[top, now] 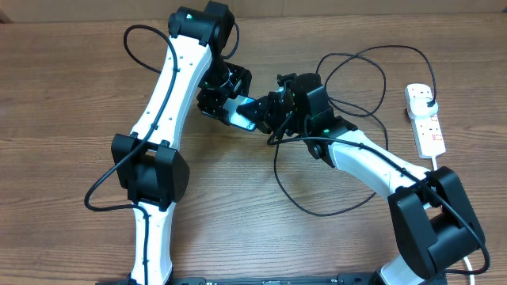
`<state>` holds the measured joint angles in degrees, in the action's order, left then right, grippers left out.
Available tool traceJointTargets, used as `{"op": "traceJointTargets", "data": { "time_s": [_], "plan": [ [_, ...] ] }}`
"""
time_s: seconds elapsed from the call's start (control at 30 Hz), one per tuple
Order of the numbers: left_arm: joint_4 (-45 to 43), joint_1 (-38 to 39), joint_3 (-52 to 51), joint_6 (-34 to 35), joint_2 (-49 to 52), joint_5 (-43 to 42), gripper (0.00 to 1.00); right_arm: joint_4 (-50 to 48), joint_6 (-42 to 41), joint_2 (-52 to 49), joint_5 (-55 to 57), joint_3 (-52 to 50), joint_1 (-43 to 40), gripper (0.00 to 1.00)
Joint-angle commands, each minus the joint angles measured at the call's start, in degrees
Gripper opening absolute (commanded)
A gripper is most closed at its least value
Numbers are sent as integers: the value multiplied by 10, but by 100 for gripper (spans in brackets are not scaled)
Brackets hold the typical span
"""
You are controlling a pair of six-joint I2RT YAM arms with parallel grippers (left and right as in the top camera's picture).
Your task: Plug charger to phone and switch on socket
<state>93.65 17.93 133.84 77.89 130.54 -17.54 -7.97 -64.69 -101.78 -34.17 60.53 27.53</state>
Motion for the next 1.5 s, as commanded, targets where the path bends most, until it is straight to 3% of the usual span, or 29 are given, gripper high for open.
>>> {"op": "traceJointTargets", "data": {
  "time_s": [0.0,0.1,0.13,0.23,0.3,0.33,0.63,0.73,0.83,0.97,1.17,1.47],
  "plan": [
    [3,5,15,10,-2,0,24,-10,-1,-3,2,13,1,7],
    [3,5,15,10,-2,0,32,-10,-1,-3,2,13,0,7],
    [3,5,15,10,-2,0,38,-10,-1,-3,2,13,0,6],
    [4,5,15,10,-2,0,77,-10,-1,-3,2,13,0,6],
    [4,5,15,10,-2,0,96,-10,-10,-3,2,13,-3,4],
    [3,5,15,10,-2,0,100,-10,-15,-3,2,13,-6,4],
    [-12,3,15,-4,-2,0,100,-12,-15,-3,-16,13,-18,4],
    [-35,-1,15,-75,-2,-1,99,-12,-11,-3,-19,13,-25,4],
    [-69,-6,15,-193,-2,-21,100,-9,18,-2,-33,13,-33,4],
    [-121,-16,15,-374,-2,-99,100,4,66,-1,-52,13,-45,4],
    [-182,-40,15,-504,-2,-276,100,49,107,19,-49,13,-74,4],
    [-241,-65,15,-522,-2,-427,100,79,137,118,29,13,-133,4]
  ]
}}
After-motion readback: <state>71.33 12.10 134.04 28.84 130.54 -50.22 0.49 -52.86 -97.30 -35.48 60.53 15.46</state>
